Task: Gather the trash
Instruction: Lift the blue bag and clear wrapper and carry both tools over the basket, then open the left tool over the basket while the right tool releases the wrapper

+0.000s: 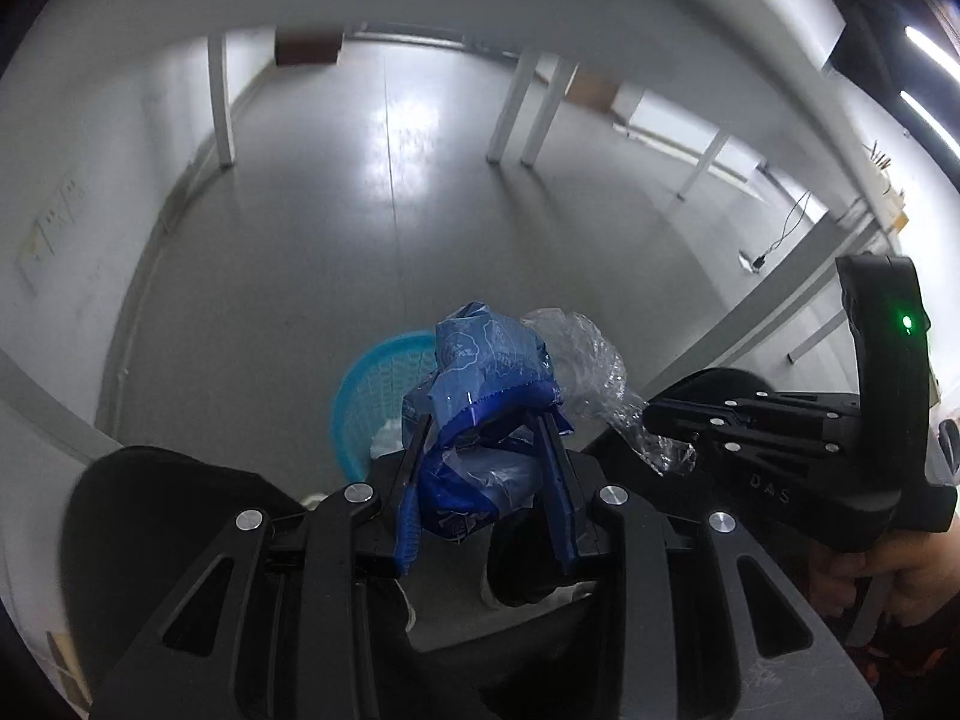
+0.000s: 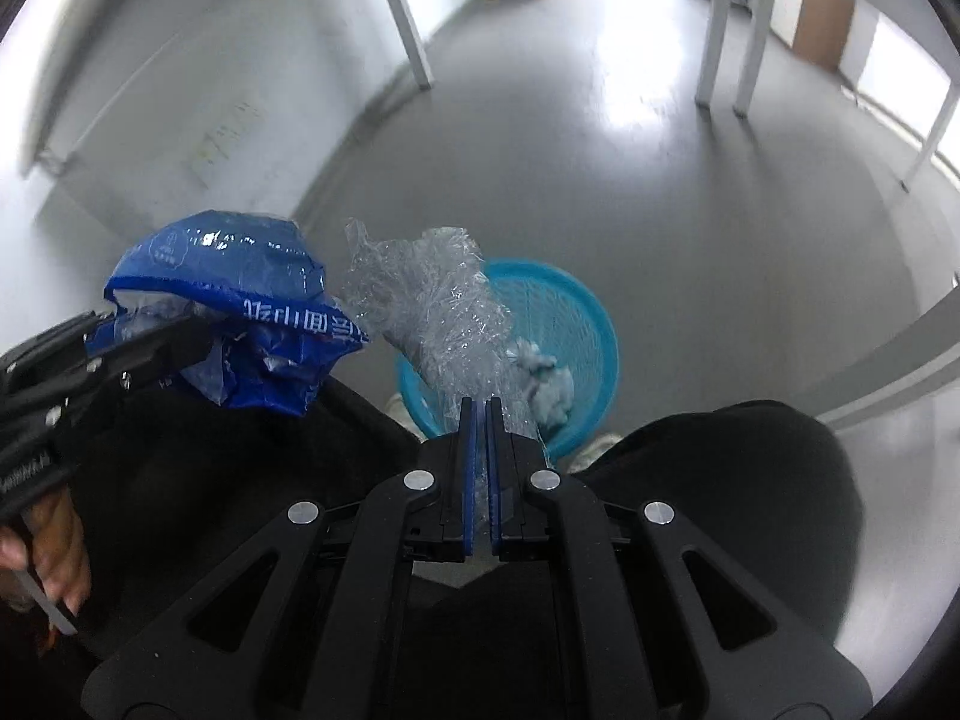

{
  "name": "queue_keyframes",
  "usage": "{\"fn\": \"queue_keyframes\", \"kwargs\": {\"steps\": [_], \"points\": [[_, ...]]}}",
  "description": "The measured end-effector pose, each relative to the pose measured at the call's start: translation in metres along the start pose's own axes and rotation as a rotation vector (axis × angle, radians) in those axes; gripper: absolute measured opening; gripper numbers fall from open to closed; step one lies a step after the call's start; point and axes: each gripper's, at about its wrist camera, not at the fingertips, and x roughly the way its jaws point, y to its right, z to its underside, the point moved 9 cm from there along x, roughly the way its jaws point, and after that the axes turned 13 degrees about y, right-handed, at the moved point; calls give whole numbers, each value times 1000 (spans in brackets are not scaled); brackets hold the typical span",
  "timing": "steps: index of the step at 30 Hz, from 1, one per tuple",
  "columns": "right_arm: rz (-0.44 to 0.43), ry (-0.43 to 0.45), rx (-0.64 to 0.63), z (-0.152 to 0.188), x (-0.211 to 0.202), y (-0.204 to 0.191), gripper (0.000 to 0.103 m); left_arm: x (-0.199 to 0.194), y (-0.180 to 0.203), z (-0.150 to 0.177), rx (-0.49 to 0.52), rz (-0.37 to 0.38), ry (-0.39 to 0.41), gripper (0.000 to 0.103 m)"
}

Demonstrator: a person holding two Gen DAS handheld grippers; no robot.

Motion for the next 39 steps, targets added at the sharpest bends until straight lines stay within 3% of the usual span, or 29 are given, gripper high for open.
{"fn": "queue_keyframes", "kwargs": {"steps": [5,13,21,24,25,26,27,30,33,39], "points": [[15,-88,58,6,51,16,3,46,-20,15,-20,-14,-57,32],[96,-200,126,7,128,40,3,111,-56,13,-184,-75,-159,32],[128,-320,213,26,186,62,3,167,-65,24,-174,-121,-272,32],[134,-340,222,30,200,66,7,185,-66,29,-197,-118,-315,33],[130,-348,228,30,204,66,14,191,-67,31,-207,-112,-333,34],[124,-352,239,33,205,67,21,198,-68,35,-226,-107,-360,43],[123,-351,257,30,207,70,33,199,-69,37,-230,-110,-371,63],[122,-341,286,31,212,75,36,200,-81,24,-209,-163,-330,63],[115,-336,297,32,210,76,38,198,-84,21,-263,-142,-324,63],[107,-291,250,25,193,72,43,186,-76,13,-265,-112,-301,65]]}}
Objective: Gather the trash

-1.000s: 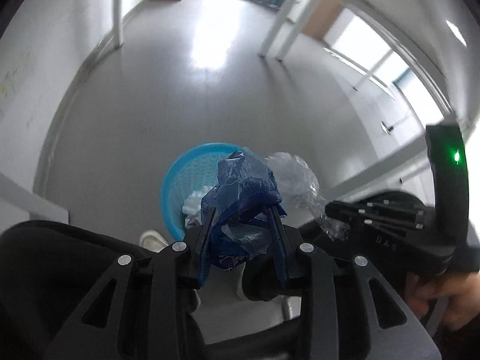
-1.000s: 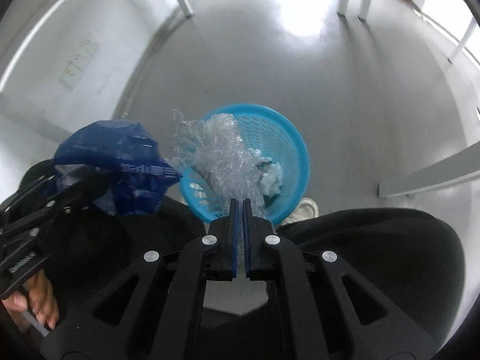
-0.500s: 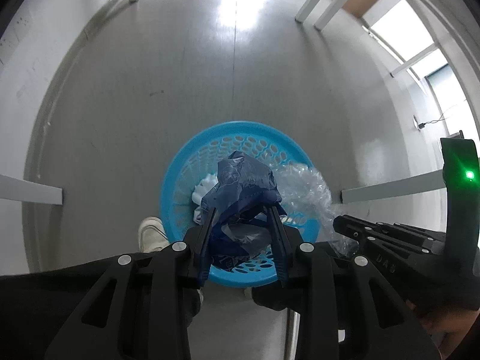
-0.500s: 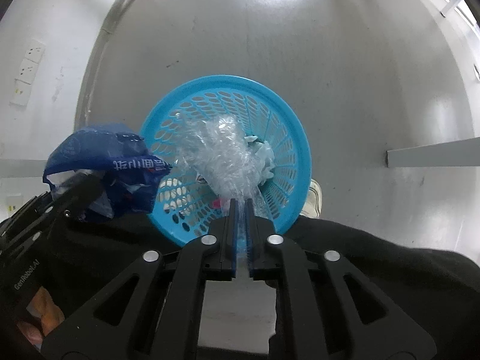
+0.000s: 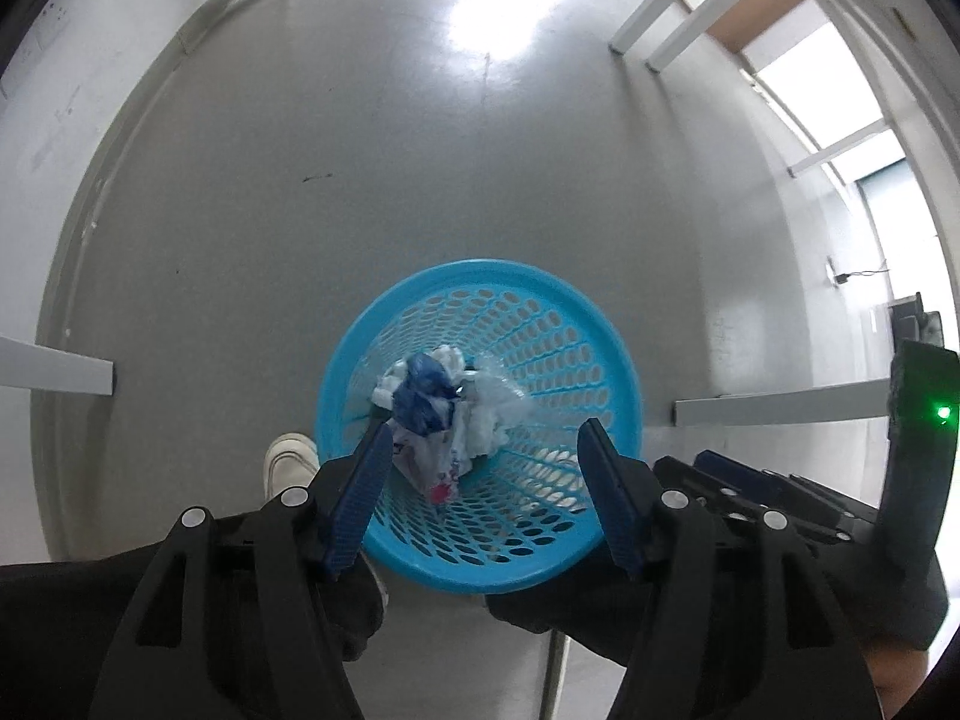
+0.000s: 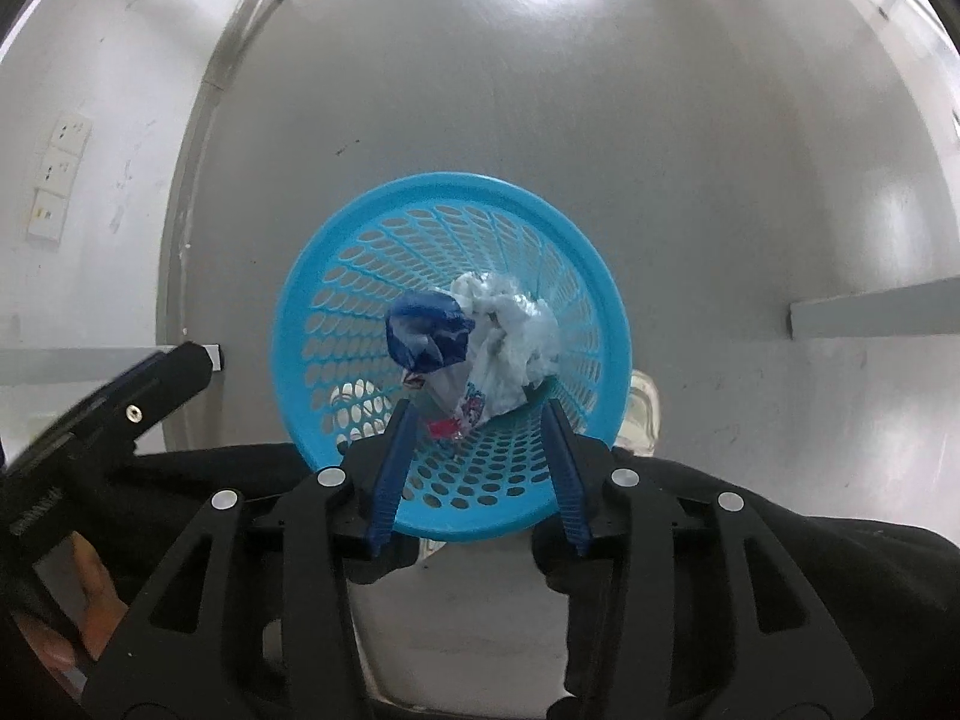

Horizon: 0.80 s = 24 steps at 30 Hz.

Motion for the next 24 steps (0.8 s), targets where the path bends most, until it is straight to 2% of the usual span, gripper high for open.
{"fn": "queue_keyframes", "kwargs": {"steps": [2,5,7,11,16,21,24], "points": [[1,22,-30,0,-10,-4,47,-16,5,2,32,-3,4,69],[-8,66,-85,3,-36,-12,53,-41,14,6,141,-17,44,77],[-12,93,-103,4,-52,-13,58,-59,18,10,183,-25,60,78],[-26,142,-114,10,-84,-11,62,-88,21,21,188,-15,68,82],[-53,201,-181,28,-126,-19,83,-123,25,43,218,-6,111,93],[-80,214,-218,51,-154,-28,94,-149,20,58,177,29,162,97],[-111,224,-233,64,-169,-34,94,-156,16,66,196,20,177,97]]}}
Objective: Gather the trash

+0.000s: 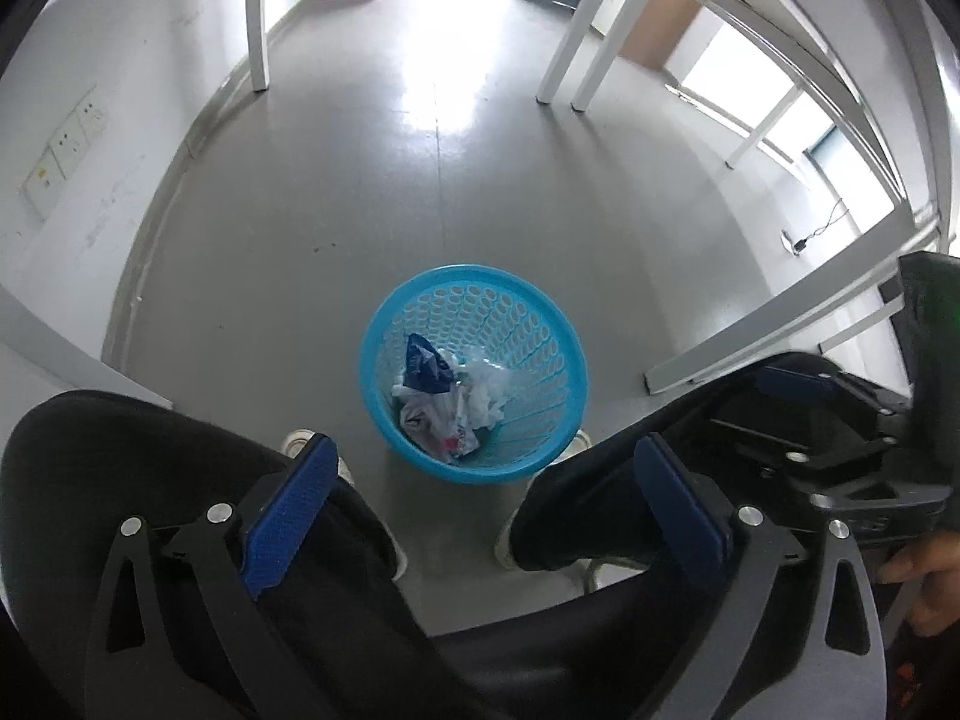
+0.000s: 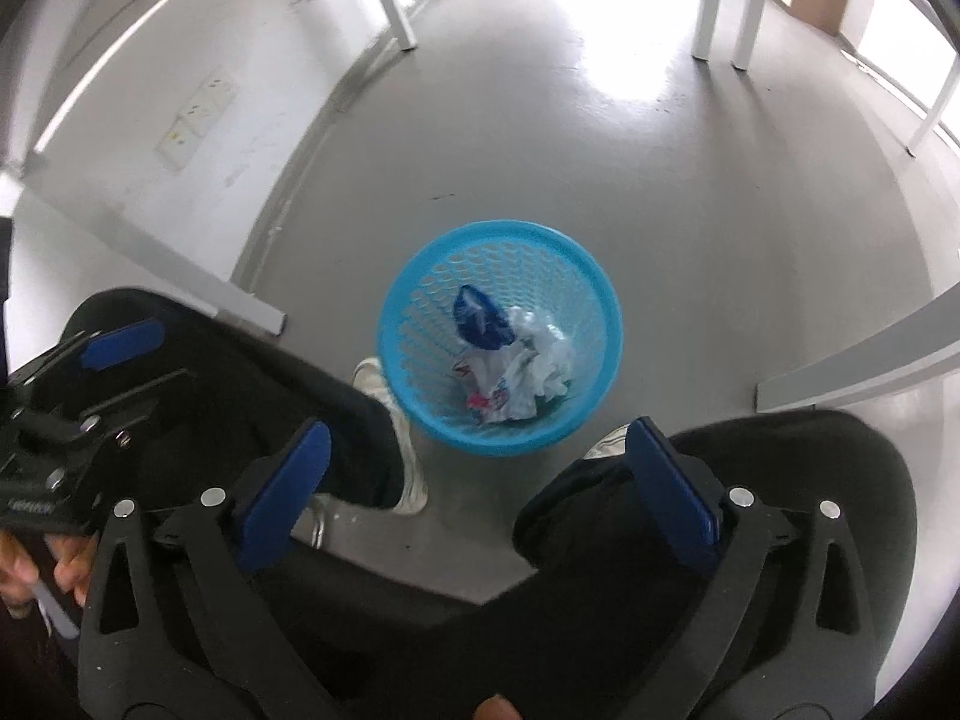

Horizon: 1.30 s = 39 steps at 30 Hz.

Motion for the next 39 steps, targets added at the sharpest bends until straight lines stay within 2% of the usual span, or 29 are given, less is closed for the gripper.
{"fn": "queue_keyframes", "kwargs": {"steps": [2,5,7,12,39], "points": [[-3,9,-5,4,-9,-4,94,0,-2,4,3,-16,-7,97],[-12,25,-10,8,-17,-9,94,5,-3,8,-8,3,-32,97],[-7,34,-11,8,-19,-9,94,6,-5,8,-8,-21,-38,97],[-12,44,-17,7,-18,-12,94,5,-7,6,-2,-25,-23,97],[-43,4,36,7,-9,-6,94,8,-3,6,2,-10,-49,97]]}}
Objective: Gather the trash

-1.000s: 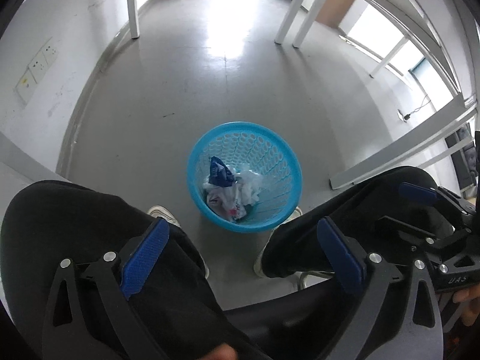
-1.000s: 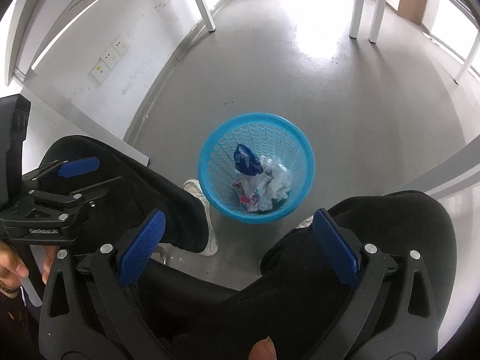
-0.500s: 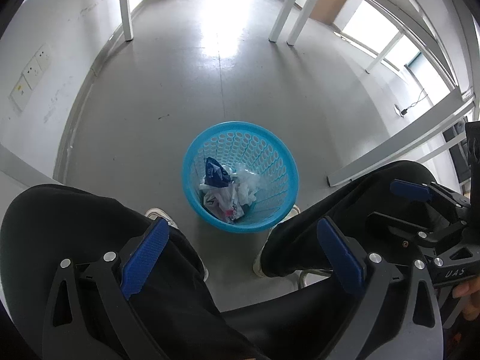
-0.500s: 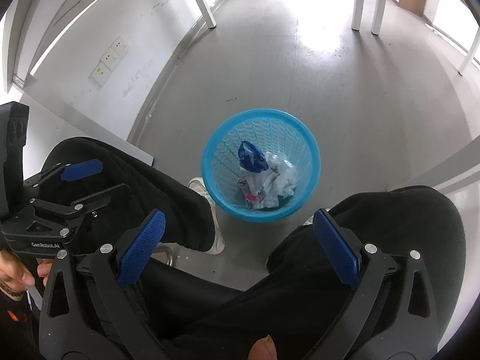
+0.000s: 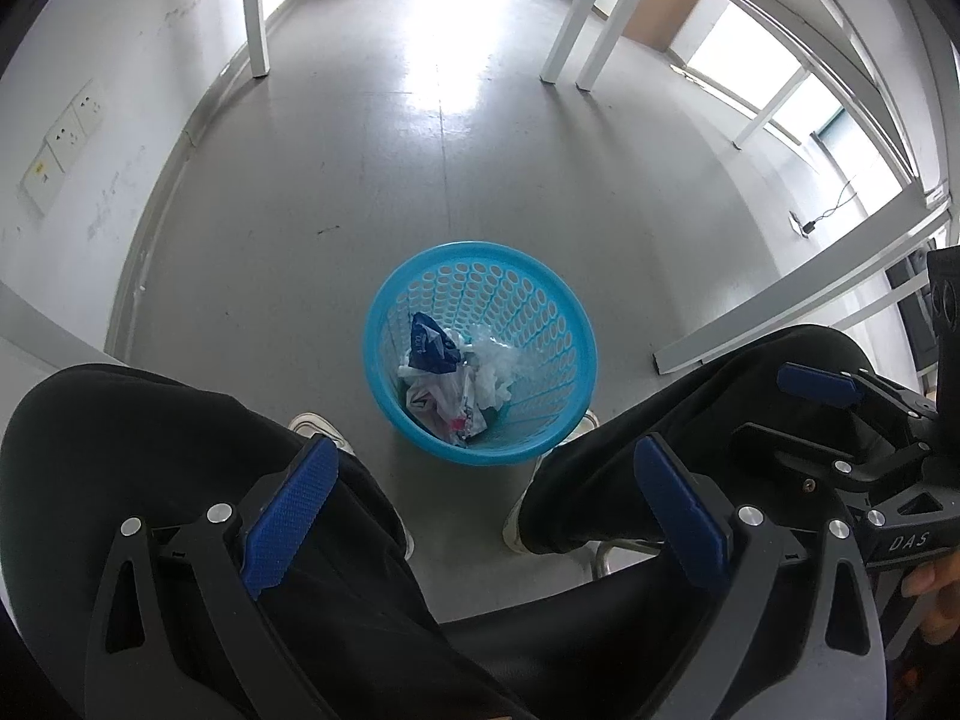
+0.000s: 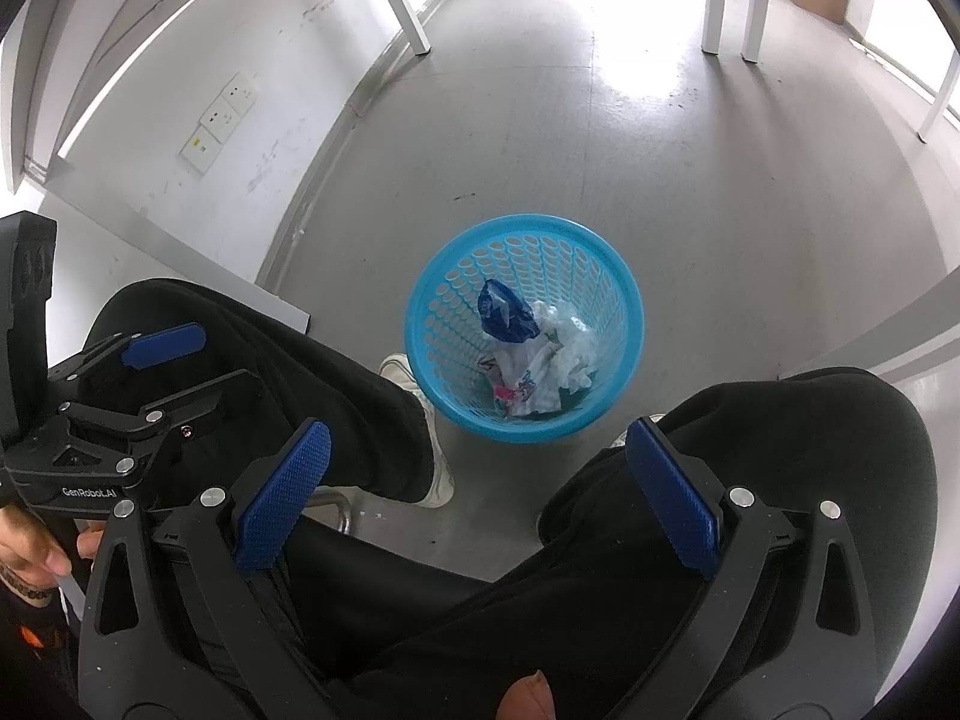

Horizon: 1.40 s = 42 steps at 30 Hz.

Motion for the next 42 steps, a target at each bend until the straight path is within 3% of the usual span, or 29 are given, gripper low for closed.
{"fn": "queue_keyframes", "kwargs": {"steps": [42], "points": [[3,-2,2,-1,0,3,94,1,2,5,0,0,-4,97]]}}
